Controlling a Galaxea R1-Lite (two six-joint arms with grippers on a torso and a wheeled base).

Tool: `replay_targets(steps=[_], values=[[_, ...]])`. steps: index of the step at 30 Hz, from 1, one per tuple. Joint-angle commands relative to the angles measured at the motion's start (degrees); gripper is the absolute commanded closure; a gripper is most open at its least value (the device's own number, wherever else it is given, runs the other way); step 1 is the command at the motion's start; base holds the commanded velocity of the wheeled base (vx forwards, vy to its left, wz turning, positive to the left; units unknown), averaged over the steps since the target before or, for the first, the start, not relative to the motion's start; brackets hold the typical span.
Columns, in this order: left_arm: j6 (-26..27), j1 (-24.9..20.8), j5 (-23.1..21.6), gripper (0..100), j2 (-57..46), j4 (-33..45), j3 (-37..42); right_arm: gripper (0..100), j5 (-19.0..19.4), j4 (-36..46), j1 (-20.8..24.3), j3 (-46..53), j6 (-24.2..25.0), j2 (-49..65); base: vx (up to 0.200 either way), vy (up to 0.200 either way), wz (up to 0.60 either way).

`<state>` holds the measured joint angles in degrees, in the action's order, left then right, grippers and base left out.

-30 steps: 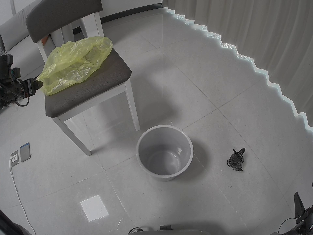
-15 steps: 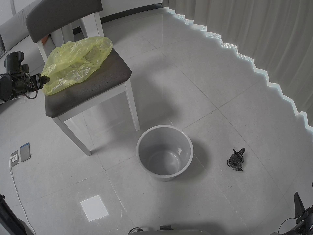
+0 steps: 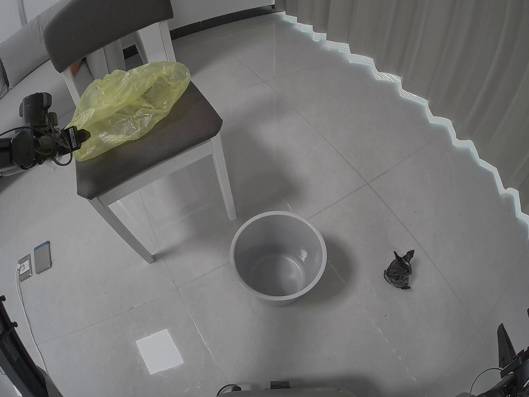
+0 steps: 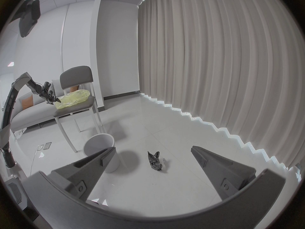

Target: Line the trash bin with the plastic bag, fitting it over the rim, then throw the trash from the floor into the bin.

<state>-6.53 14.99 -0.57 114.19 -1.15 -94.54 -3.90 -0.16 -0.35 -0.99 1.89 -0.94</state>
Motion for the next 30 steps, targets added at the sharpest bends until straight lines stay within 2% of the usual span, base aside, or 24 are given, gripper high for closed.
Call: replay_targets(steps=[1, 17, 18, 30], values=[[-1.02, 0.74, 0.05, 0, 1.30, -0.26, -1.79, 0, -0.05, -0.02, 0.00, 0.99, 0.13, 0.50, 0.000, 0.000, 0.00], [-1.11, 3.11, -0.39, 0, 4.11, -0.17, -4.34, 0, -0.05, -0.02, 0.00, 0.99, 0.13, 0.50, 0.000, 0.000, 0.00], [-1.11, 3.11, -0.39, 100, 4.20, -0.17, -4.51, 0, -0.05, -0.02, 0.00, 0.99, 0.13, 0.50, 0.000, 0.000, 0.00], [-1.64, 2.58, -0.57, 100, 4.90, 0.35, -7.15, 0, -0.05, -0.11, 0.00, 0.99, 0.04, 0.59, 0.000, 0.000, 0.00]])
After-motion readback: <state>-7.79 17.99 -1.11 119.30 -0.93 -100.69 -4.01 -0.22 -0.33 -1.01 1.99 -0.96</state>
